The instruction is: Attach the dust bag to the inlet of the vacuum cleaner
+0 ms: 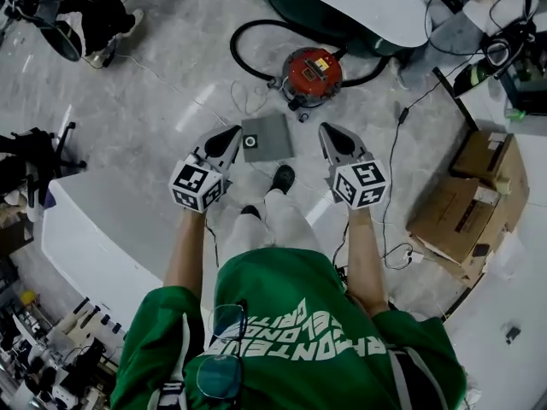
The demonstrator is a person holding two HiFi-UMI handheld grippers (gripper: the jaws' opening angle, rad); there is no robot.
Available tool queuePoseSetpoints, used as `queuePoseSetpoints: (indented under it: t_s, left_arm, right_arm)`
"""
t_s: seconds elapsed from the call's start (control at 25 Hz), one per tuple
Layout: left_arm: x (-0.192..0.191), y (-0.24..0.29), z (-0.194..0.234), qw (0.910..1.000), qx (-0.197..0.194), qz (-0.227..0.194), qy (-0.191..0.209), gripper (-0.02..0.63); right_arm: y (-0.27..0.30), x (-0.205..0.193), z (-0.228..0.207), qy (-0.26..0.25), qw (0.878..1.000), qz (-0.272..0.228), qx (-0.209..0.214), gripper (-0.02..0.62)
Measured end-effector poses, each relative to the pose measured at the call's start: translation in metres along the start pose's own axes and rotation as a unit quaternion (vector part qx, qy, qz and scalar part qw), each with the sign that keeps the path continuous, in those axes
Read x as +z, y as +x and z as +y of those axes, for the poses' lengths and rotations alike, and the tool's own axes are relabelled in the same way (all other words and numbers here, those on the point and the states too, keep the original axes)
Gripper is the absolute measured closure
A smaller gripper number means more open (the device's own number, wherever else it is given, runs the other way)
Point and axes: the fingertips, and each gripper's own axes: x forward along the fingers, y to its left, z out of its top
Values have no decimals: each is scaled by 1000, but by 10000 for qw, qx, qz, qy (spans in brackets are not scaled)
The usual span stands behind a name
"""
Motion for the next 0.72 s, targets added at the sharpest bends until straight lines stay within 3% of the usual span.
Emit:
queuePoseSetpoints:
  t_s: [0.4, 0.72]
  left_arm:
    - [-4, 4, 20, 9999, 56, 64, -93, 603]
    - [-27, -9, 56, 9998, -137, 0, -155, 603]
  right_arm:
    - [33, 1, 2, 29, 9996, 136, 242, 588]
    - [69, -19, 30, -32, 9992, 332, 234, 588]
